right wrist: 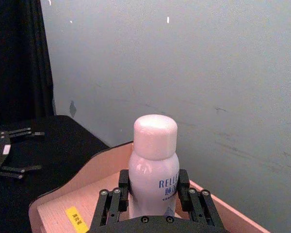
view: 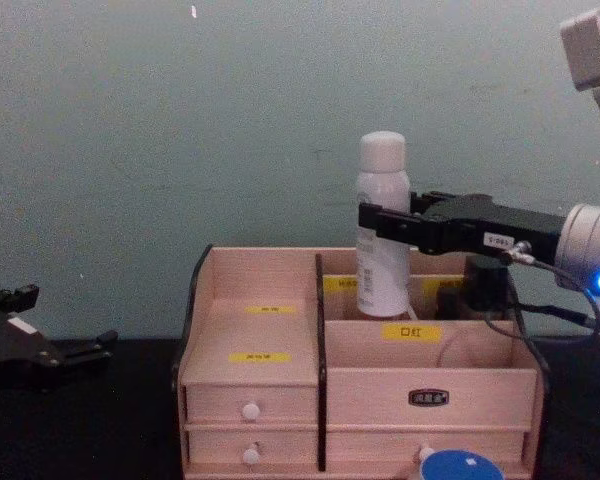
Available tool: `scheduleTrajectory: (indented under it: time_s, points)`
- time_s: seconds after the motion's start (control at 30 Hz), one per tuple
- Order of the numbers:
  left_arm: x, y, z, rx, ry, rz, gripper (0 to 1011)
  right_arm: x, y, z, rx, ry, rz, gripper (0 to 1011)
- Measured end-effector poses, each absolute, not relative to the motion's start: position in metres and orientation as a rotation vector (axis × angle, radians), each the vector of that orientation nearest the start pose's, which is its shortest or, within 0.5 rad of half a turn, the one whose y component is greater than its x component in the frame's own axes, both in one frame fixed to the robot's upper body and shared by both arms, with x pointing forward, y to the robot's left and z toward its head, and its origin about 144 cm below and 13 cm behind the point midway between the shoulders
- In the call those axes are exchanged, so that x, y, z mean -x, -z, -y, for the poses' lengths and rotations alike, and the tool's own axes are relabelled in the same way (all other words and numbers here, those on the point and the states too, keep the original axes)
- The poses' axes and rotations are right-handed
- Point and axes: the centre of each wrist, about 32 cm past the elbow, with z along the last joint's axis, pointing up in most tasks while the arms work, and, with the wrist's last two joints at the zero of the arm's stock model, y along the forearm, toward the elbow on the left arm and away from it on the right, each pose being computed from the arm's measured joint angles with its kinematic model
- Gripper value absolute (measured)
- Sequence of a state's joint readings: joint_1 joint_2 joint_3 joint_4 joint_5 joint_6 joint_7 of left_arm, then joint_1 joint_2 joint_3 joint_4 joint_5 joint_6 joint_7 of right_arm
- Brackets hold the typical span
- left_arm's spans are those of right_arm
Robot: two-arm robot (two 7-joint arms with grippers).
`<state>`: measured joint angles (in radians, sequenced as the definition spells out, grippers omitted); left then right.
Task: Pick up the facial cleanser and watermelon frost from the table and place them into the tiered storage box.
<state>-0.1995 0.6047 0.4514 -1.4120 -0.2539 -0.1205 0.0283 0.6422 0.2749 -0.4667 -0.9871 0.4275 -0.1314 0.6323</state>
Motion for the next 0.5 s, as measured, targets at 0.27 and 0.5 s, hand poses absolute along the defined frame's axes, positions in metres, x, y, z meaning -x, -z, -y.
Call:
scheduleTrajectory:
  time_s: [0.27, 0.5]
  points:
    - [-0.489, -1.140, -0.310, -0.304, -1.248, 0.285, 1001, -0.622, -1.195, 0.235, 0.006, 0.728, 0.095, 593]
    - [-0.489, -1.140, -0.310, -0.304, -1.248, 0.285, 1001, -0.628, -1.193, 0.231, 0.016, 0.737, 0.095, 593]
